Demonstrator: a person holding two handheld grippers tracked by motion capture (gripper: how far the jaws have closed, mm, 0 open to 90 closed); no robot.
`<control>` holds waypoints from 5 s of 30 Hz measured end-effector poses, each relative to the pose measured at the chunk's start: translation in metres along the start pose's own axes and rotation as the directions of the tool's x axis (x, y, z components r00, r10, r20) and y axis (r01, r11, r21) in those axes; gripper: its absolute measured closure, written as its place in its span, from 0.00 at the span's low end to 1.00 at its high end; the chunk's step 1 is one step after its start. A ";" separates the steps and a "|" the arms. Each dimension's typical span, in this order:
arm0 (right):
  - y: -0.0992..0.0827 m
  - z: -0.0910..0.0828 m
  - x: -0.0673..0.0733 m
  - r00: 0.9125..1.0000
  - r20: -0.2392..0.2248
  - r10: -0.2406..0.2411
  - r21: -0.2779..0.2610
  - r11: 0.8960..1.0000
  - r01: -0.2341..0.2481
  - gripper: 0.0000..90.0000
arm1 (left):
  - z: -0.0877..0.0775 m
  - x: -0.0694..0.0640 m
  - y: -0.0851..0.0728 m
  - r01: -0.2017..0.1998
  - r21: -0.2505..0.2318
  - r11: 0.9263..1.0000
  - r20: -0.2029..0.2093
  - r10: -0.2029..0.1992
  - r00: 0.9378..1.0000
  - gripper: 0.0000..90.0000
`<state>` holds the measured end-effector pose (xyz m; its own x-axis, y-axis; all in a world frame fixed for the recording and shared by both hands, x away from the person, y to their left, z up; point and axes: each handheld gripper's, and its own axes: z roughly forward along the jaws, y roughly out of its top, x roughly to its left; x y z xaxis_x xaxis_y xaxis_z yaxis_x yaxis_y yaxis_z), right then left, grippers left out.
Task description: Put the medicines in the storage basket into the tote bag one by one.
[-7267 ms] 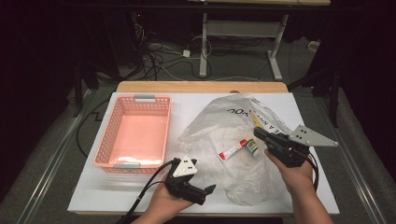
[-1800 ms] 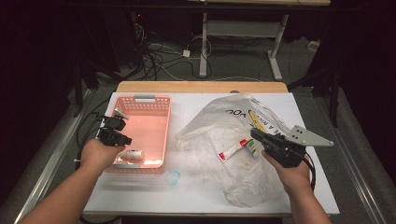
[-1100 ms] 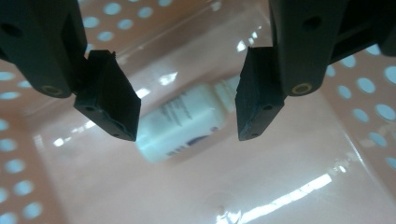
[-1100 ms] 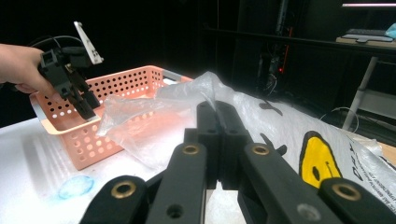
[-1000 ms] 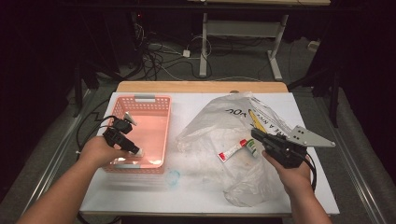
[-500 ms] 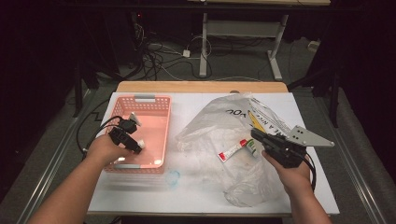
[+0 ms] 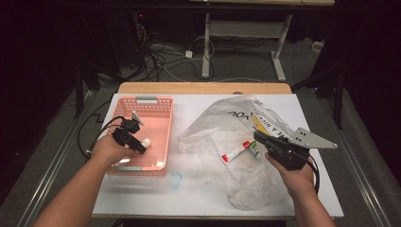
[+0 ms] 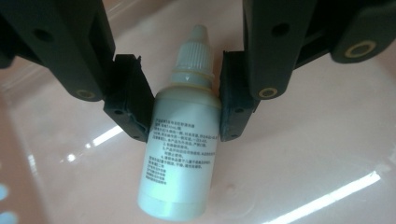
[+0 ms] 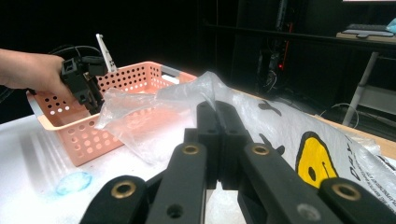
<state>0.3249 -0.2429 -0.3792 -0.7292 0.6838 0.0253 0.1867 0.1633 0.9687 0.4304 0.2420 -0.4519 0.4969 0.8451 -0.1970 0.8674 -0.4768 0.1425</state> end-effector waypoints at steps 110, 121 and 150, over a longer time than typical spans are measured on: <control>0.000 0.001 0.003 1.000 -0.016 -0.015 -0.008 1.000 0.014 1.00 | 0.025 -0.208 0.005 -0.224 -0.588 0.777 0.107 0.349 0.931 0.64; 0.000 0.002 0.004 1.000 -0.019 -0.021 -0.006 1.000 0.021 1.00 | 0.045 -0.220 0.025 -0.245 -0.577 0.779 0.043 0.328 0.944 0.63; 0.000 0.000 0.000 1.000 -0.010 -0.005 -0.009 1.000 0.005 1.00 | 0.063 -0.220 0.025 -0.225 -0.604 0.765 0.058 0.323 0.944 0.41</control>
<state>0.3248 -0.2425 -0.3795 -0.7369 0.6756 0.0228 0.1773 0.1605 0.9710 0.3445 0.0287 -0.4662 0.7514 0.6300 -0.1965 0.5356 -0.4084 0.7391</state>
